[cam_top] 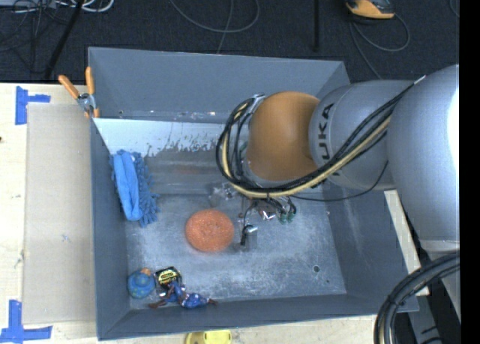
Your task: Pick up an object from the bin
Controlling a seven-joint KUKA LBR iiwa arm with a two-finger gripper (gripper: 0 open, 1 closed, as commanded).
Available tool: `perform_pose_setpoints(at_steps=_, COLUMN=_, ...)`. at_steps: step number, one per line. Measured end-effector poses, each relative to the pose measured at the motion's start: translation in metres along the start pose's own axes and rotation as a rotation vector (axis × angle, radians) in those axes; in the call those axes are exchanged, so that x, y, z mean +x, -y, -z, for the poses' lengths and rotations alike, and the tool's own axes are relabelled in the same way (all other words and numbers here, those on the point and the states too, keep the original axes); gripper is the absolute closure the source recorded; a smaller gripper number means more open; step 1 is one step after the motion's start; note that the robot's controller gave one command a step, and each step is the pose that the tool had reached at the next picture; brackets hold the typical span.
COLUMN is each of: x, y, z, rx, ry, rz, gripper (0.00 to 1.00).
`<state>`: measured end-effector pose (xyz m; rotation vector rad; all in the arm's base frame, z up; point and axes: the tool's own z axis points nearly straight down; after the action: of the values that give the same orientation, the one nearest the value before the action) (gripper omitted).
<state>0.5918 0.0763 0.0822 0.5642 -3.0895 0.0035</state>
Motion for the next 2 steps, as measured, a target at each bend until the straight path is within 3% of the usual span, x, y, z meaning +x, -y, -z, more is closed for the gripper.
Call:
perform_pose_setpoints(at_steps=1, x=-0.009, y=-0.038, z=-0.002, rx=-0.003, ry=0.003, rz=0.164, gripper=0.0)
perform_pose_setpoints(at_steps=2, x=-0.001, y=-0.041, z=-0.012, rx=-0.003, ry=0.001, rz=0.084, gripper=1.0)
